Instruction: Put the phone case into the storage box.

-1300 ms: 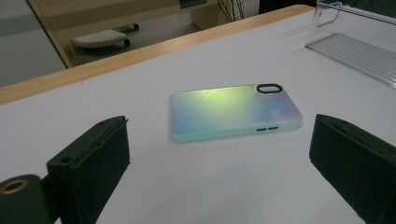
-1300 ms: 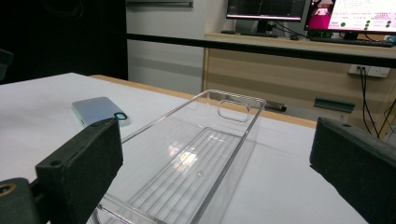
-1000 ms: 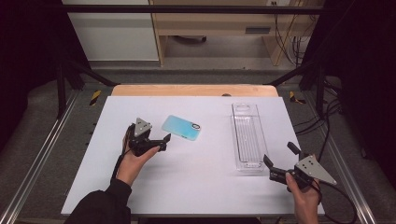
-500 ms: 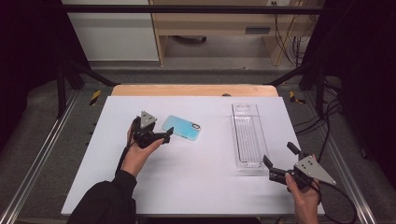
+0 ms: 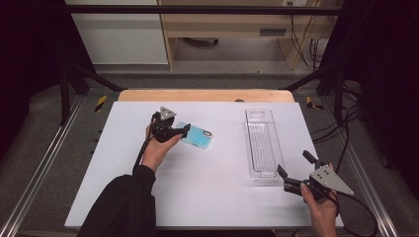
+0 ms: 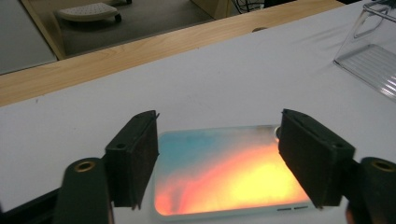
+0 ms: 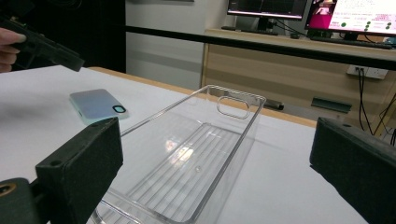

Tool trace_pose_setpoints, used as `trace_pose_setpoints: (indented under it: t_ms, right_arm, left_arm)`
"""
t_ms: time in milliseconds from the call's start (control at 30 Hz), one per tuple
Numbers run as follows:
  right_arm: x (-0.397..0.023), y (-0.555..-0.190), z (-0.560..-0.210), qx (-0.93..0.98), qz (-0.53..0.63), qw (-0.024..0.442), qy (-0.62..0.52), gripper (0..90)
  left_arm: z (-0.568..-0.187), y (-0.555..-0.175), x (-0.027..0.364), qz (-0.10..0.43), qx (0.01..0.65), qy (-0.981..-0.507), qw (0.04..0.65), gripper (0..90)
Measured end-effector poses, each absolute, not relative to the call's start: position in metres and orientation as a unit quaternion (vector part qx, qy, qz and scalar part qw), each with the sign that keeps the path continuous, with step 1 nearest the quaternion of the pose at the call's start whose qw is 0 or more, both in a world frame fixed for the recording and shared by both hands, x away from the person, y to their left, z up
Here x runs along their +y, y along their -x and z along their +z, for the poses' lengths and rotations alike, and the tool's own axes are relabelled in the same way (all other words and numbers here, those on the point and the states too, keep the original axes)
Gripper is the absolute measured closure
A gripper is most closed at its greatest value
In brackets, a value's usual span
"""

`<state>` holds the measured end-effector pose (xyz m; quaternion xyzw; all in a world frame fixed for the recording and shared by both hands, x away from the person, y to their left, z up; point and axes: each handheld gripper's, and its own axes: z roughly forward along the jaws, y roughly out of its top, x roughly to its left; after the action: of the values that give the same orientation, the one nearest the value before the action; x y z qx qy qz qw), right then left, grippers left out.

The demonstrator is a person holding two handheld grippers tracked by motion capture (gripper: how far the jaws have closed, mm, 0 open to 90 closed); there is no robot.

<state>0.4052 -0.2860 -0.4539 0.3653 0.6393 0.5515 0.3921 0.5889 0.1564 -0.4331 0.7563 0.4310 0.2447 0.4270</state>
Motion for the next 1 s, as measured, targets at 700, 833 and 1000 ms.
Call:
trace_pose_setpoints:
  t_ms: [700,833,1000]
  right_arm:
    - [-0.283,-0.404,-0.453,0.640,0.554,0.391,-0.361,3.1]
    - [-0.283,-0.404,-0.453,0.641,0.552,0.391,-0.361,3.1]
    - [-0.283,-0.404,-0.453,0.641,0.553,0.391,-0.361,3.1]
  left_arm:
    - [-0.449,-0.597,0.131,0.232,0.411,-0.773,0.424,89.9]
    - [-0.452,-0.597,0.127,0.229,0.406,-0.779,0.420,90.0]
    - [-0.456,-0.598,0.125,0.223,0.409,-0.781,0.416,90.0]
